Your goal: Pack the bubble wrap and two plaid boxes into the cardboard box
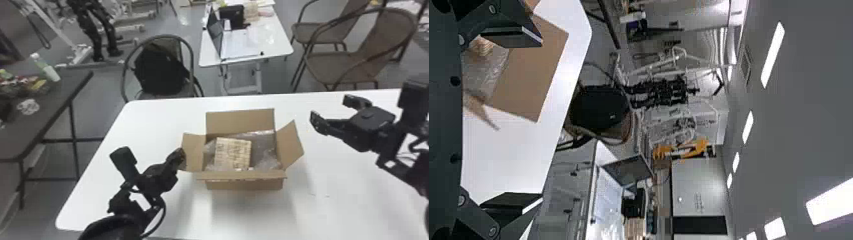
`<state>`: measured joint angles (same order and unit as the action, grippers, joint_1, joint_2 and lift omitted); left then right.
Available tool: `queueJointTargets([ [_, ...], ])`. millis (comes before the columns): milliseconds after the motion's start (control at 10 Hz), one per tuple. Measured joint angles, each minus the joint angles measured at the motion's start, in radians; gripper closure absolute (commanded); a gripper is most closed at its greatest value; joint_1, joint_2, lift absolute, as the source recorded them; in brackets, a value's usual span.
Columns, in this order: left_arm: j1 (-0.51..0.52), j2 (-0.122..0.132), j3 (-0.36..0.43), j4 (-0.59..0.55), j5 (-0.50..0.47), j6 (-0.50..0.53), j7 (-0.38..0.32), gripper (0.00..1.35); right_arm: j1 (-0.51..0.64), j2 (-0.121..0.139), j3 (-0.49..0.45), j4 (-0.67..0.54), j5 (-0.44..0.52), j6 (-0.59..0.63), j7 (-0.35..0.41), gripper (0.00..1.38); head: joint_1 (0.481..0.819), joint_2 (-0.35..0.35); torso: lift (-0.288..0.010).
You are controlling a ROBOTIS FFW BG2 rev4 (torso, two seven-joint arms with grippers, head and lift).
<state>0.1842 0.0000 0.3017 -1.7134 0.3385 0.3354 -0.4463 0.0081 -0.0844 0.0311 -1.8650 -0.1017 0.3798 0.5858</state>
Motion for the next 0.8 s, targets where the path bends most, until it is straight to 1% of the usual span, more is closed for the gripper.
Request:
queueJointTargets([
  [100,0.002,0.0,0.001,0.0,0.002,-0.002,0.0,1.21,0.104,0.001,-0.024,-0.041,0.001,-0.068,-0.078,0.2,0.695,0.174,-0.071],
  [200,0.006,0.0,0.002,0.0,0.005,-0.004,0.0,1.21,0.201,0.003,-0.032,-0.064,-0.011,-0.16,-0.195,0.19,0.695,0.146,-0.071],
  [300,0.011,0.0,0.005,-0.001,0.008,-0.006,-0.001,1.21,0.313,0.01,-0.036,-0.077,-0.02,-0.296,-0.354,0.2,0.695,0.116,-0.071],
  [400,0.015,0.0,0.006,-0.001,0.01,-0.008,-0.003,1.21,0.399,0.018,-0.042,-0.072,-0.023,-0.417,-0.506,0.2,0.695,0.073,-0.071],
  [500,0.017,0.0,0.007,-0.002,0.011,-0.008,-0.004,1.21,0.468,0.022,-0.047,-0.052,-0.022,-0.522,-0.646,0.2,0.695,0.052,-0.071],
  [600,0.019,0.0,0.008,-0.002,0.012,-0.009,-0.005,1.21,0.511,0.024,-0.061,-0.025,-0.021,-0.581,-0.724,0.2,0.695,0.014,-0.071],
  [800,0.021,0.0,0.009,-0.002,0.013,-0.009,-0.006,1.21,0.526,0.038,-0.136,0.046,-0.044,-0.606,-0.754,0.2,0.695,-0.055,-0.071],
])
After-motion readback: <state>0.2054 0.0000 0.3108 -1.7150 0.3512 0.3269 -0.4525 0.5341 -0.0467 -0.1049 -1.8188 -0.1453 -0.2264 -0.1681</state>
